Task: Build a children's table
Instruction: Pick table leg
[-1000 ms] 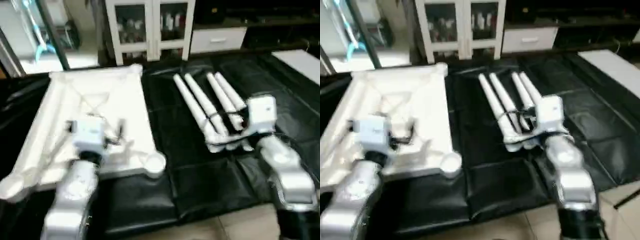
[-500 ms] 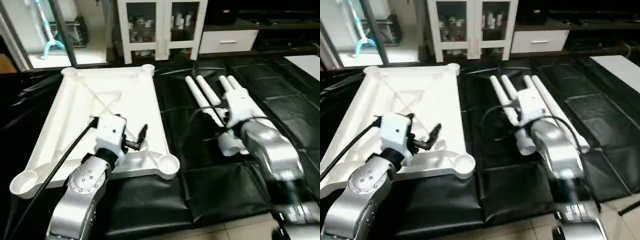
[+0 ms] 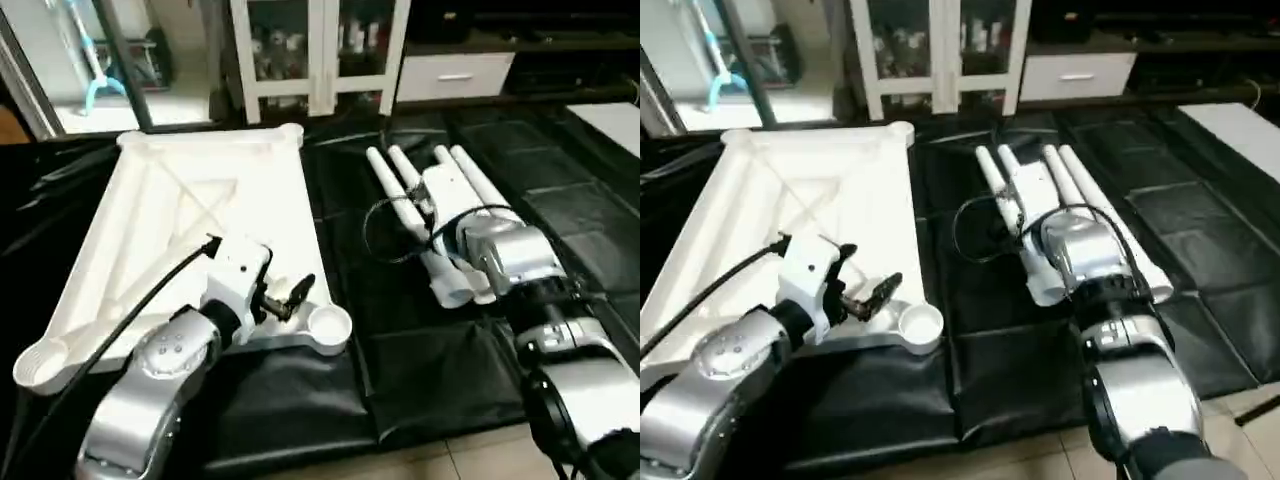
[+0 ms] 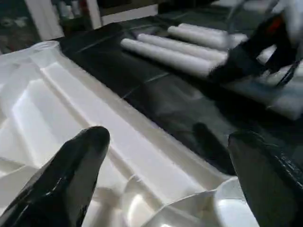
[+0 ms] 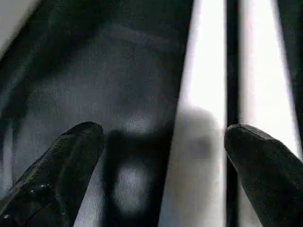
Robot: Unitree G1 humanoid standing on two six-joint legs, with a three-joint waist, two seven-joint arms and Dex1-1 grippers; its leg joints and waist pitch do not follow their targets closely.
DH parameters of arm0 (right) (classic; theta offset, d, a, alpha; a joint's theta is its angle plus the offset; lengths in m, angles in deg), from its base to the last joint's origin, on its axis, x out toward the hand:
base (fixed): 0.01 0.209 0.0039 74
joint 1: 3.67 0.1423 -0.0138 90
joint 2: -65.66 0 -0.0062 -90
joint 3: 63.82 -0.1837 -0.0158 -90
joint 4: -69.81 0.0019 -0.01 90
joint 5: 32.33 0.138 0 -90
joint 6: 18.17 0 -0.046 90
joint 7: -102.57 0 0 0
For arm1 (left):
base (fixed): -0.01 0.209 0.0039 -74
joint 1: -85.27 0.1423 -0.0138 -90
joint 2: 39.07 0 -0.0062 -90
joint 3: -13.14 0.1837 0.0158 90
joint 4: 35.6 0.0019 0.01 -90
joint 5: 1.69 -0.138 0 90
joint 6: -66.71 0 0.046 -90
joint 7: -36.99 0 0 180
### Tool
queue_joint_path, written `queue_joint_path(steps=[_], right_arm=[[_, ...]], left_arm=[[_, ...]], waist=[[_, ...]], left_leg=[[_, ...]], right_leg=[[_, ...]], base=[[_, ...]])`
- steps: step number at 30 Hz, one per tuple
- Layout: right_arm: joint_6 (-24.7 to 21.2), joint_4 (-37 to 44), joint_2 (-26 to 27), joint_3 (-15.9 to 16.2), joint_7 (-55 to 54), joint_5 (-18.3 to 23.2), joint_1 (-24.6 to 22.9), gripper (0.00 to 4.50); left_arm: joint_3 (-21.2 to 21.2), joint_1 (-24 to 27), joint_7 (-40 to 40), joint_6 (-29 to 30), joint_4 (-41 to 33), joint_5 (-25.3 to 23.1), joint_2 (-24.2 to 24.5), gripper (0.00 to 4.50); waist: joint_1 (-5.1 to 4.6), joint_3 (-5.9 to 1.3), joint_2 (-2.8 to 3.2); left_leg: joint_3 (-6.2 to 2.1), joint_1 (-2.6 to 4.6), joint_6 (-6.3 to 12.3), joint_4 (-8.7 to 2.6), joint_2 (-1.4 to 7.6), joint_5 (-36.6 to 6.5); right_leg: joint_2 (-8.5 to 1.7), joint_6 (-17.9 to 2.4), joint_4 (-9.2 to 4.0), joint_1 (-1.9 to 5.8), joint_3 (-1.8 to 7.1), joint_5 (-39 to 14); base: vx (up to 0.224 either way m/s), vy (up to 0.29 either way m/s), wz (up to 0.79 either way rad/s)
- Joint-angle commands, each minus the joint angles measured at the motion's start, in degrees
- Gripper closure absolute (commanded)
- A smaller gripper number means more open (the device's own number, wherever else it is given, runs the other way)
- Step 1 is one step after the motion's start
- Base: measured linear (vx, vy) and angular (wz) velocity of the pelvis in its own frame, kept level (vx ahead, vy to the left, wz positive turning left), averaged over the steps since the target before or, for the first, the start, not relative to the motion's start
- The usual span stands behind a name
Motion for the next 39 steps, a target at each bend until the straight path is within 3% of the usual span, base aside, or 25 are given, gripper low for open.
queue_joint_path(steps=[1, 2, 5, 12, 23, 32, 37, 39], right_arm=[[-1.15, -3.8, -0.44, 1.03, 0.89, -0.77, 1.86, 0.0], [-1.17, -4.77, -0.43, 1.01, 0.76, -0.77, 2.05, 0.0], [-1.17, -7.65, -0.32, 1.14, 1.23, -1.08, 2.73, 0.0], [-1.24, -12.31, -0.08, -0.37, 0.14, -0.88, 3.92, 0.0], [0.22, -18.13, -0.38, -1.41, 1.19, -0.39, 6.3, 1.11], [0.62, -19.67, -0.72, -2.82, 1.28, 0.41, 6.65, 1.79], [1.26, -20.4, -0.64, -3.84, 1.46, 0.77, 6.36, 2.13], [1.54, -20.45, -0.7, -4.38, 1.2, 1.08, 6.33, 2.33]], left_arm=[[-0.05, -0.68, 1.49, 1.84, -2.54, 1.28, 0.46, 0.02], [0.24, -0.42, 1.9, 2.24, -3.03, 1.45, 0.64, 0.02], [1.08, 0.22, 2.76, 3.22, -4.35, 2.14, 1.15, 0.02], [1.44, 0.77, 2.92, 4.45, -5.95, 3.31, 1.7, 0.02], [1.53, -0.11, 2.47, 6.26, -6.67, 4.11, 2.12, 0.0], [2.18, -0.57, 1.3, 5.73, -5.97, 2.55, 2.12, 0.0], [-0.44, -1.77, -2.56, 4.51, -2.75, 0.5, 1.11, 0.0], [-1.42, -2.36, -3.79, 3.86, -1.95, -0.16, 0.79, 0.0]], waist=[[0.15, -3.48, -0.39], [0.13, -3.39, -0.66], [0.24, -3.14, -0.64], [0.3, -2.99, -0.74], [0.68, -2.96, -0.76], [0.75, -2.84, -0.73], [0.71, -2.85, -0.57], [0.62, -2.86, -0.82]], left_leg=[[-0.81, 0.33, 3.91, -4.58, 4.13, 4.19], [-0.69, 0.33, 4.12, -4.65, 4.22, 3.41], [-0.28, 0.56, 3.16, -4.84, 4.42, -0.09], [0.15, 0.63, 1.22, -5.05, 4.52, -1.81], [0.86, 0.8, -0.43, -5.18, 4.75, -3.38], [0.98, 0.67, -0.32, -5.21, 4.77, -4.14], [0.93, 0.75, -0.57, -5.25, 4.75, -4.77], [0.93, 0.69, -0.56, -5.27, 4.75, -4.99]], right_leg=[[-4.49, -18.82, -2.63, 2.67, 2.34, 8.32], [-4.52, -18.79, -2.66, 2.66, 2.35, 7.14], [-4.59, -18.67, -3.06, 2.38, 2.44, 2.74], [-4.47, -18.21, -3.08, 2.16, 2.53, 1.32], [-4.37, -17.28, -3.2, 1.76, 2.62, -1.09], [-4.39, -17.25, -3.37, 1.7, 2.68, -2.04], [-4.3, -17.07, -3.44, 1.62, 2.63, -2.29], [-4.29, -17.08, -3.5, 1.68, 2.65, -2.34]], base=[[0.0, 0.0, 0.0], [0.0, 0.0, 0.0], [0.0, 0.0, 0.0], [0.0, 0.0, 0.0], [0.0, 0.0, 0.0], [0.0, 0.0, 0.0], [0.0, 0.0, 0.0], [0.0, 0.0, 0.0]])
